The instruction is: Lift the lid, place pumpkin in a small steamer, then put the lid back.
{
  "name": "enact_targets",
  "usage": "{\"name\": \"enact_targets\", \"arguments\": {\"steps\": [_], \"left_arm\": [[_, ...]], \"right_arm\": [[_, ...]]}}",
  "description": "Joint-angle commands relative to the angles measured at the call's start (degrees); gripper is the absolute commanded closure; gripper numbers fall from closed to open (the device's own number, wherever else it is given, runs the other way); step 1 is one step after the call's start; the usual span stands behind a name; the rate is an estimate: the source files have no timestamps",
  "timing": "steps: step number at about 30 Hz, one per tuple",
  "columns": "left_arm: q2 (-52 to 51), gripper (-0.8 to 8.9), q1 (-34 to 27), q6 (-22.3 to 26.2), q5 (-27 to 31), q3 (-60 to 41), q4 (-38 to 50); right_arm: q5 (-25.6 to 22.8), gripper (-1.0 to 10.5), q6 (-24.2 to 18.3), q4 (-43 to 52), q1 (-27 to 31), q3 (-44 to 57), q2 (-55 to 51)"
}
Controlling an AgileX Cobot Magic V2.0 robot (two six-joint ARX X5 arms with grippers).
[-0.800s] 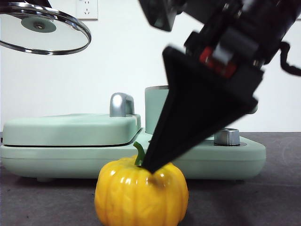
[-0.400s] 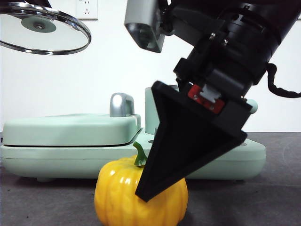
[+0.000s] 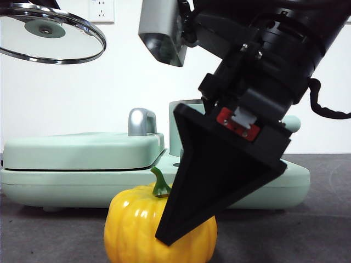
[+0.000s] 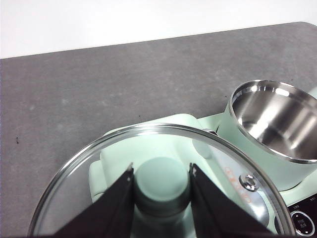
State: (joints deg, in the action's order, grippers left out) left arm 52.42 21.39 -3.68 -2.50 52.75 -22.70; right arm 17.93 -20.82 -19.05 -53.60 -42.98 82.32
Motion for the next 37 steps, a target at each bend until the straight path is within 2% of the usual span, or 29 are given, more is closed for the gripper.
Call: {"name": "enact_targets", "arguments": {"steps": [1, 9, 14, 17, 24, 27, 31, 37], "left_arm": [[0.00, 8.04, 0.09, 0.22, 0.00, 0.87, 1.64], [0.00, 8.04, 0.09, 0.24, 0.00, 0.87, 1.68], [0.00, 8.04, 0.09, 0.68, 0.00, 0.87, 1.68], [0.00, 8.04, 0.09, 0.68, 0.00, 0.87, 1.68], [0.17, 8.04, 0.09, 1.42, 0.00, 0.87, 1.68], [0.46, 8.04, 0.09, 1.53, 0.00, 0.87, 1.66], [1.01, 8.04, 0.09, 1.57, 0.00, 0.87, 1.70], [1.77, 8.04, 0.09, 1.68, 0.00, 0.87, 1.70]], "right_arm": [[0.04, 5.7, 3.21, -1.42, -0.70, -1.53, 0.70], [-0.09, 5.7, 7.58, -14.93, -0.61, -9.16, -1.88], [-2.10, 5.7, 13.18, -25.97, -0.11, -17.03, -3.08], [-3.98, 5.7, 15.87, -34.21, 0.35, -23.08, -3.10], [-12.11, 5.7, 24.81, -51.15, 2.03, -36.33, -3.08], [-14.95, 5.7, 26.01, -56.57, 3.39, -41.07, -3.04], [-16.48, 5.7, 26.67, -61.48, 6.14, -46.16, -2.67], [-16.55, 5.8, 26.64, -62.03, 12.15, -52.04, -0.66]]}}
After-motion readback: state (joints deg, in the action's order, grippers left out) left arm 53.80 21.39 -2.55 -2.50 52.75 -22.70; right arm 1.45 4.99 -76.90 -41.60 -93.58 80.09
